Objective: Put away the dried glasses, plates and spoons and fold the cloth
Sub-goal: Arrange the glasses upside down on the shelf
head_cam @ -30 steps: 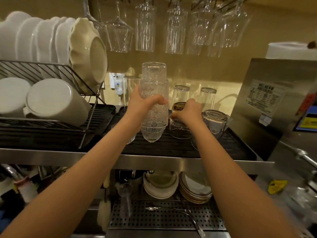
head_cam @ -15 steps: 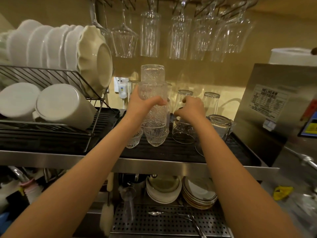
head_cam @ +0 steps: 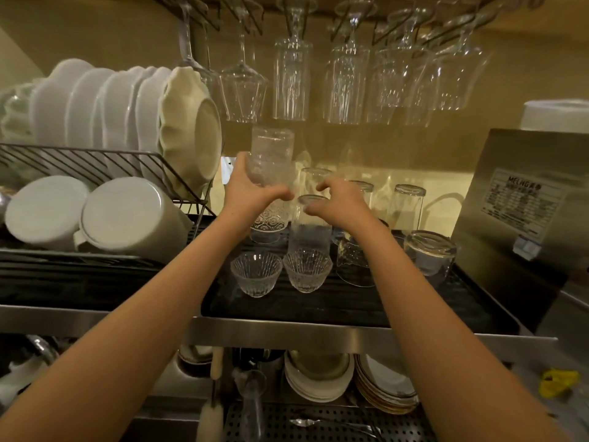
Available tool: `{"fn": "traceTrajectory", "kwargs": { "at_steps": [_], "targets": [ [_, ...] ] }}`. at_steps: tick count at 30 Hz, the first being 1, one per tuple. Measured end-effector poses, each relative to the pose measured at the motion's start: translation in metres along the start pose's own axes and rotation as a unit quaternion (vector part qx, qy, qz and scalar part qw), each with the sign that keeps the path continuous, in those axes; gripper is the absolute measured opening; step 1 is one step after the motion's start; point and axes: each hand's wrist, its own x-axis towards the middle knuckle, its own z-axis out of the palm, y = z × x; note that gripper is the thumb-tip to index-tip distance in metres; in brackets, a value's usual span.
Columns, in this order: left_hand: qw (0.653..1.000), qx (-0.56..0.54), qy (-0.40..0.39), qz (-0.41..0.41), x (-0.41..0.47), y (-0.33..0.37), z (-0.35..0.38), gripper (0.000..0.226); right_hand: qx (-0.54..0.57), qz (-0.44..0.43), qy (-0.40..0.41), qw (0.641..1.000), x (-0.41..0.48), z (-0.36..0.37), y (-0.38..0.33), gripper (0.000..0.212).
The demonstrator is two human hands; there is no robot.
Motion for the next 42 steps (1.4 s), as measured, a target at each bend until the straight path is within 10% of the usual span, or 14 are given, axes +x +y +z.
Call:
{"fn": "traceTrajectory", "kwargs": {
  "at_steps": [11, 42],
  "targets": [
    [0.991, 0.081, -0.058, -0.089, 0.016, -0.038, 0.001, 0.104, -0.021, -0.004, -0.025, 0.999, 0.007, 0.023, 0.013, 0.068],
    [0.964, 0.137, -0.092, -0.208, 0.016, -0.061, -0.008, 0.093, -0.082, 0.048, -0.002, 0.996, 0.004, 0.031, 0.009, 0.063]
  ]
}}
